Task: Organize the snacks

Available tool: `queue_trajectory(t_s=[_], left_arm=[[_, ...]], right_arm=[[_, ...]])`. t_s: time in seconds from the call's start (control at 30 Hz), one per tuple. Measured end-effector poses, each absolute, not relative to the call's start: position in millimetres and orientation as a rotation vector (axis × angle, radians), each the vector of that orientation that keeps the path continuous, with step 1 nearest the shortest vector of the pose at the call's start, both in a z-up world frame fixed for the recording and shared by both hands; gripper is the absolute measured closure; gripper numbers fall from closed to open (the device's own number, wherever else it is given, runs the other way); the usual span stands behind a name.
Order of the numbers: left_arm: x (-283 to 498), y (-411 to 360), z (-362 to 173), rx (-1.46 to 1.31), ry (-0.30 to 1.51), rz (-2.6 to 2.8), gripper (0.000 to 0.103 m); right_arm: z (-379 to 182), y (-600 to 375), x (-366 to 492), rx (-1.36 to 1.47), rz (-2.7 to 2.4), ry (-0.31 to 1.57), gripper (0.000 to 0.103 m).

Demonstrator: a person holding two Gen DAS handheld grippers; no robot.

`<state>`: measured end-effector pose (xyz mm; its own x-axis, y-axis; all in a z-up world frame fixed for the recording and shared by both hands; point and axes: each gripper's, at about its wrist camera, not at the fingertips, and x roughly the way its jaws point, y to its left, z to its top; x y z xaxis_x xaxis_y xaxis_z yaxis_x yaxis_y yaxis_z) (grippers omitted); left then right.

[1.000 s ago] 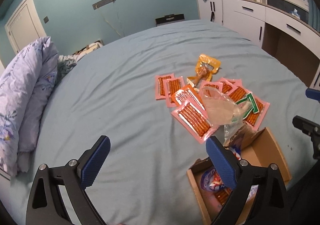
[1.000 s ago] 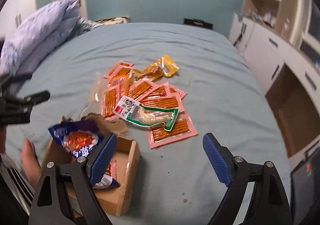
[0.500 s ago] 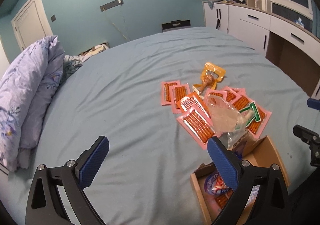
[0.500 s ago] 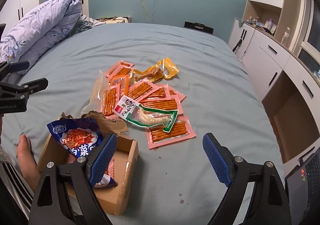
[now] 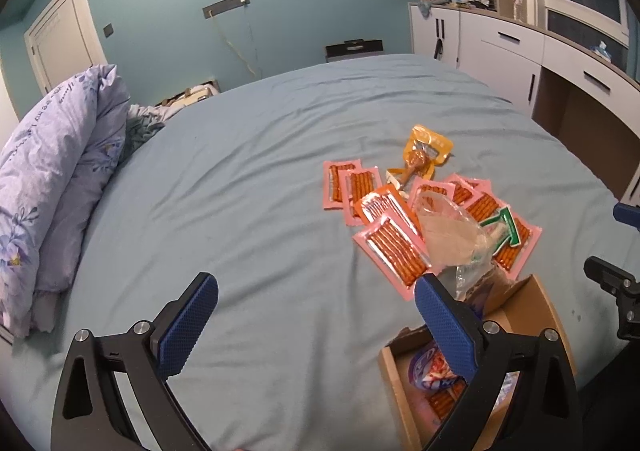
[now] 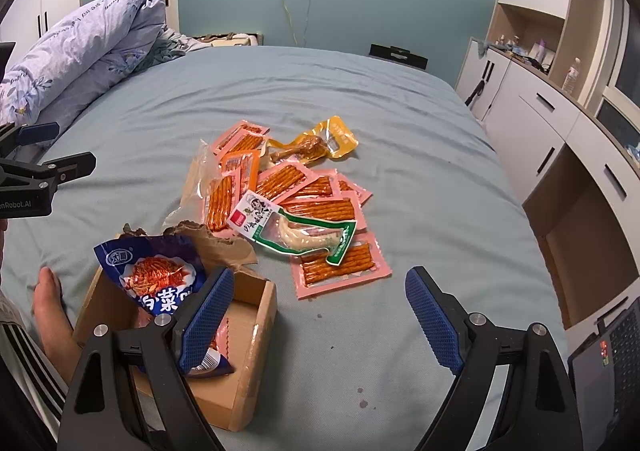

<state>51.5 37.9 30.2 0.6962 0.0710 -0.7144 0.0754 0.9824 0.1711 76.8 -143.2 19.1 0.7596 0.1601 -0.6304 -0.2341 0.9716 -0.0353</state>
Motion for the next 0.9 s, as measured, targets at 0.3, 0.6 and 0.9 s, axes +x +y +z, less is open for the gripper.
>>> queue_trajectory(t_s=[0.3,0.6,0.9], left_arm=[[51.2,37.1,29.5,0.198,0.800,-0.001,0.002],[51.3,38.4,29.1,0.196,0.802,0.000,0.002],[51.5,39.0,29.3,0.193,0.799,0.000,0.002]], right_arm=[[19.0,-144.1,77.0,-0.111,0.217,0.674,0.016],[19.5,-146.2,76.2,-0.096,0.217,0.670,0.016],[19.5,-145.9,76.5,-0.094,0.216,0.671,0.016]])
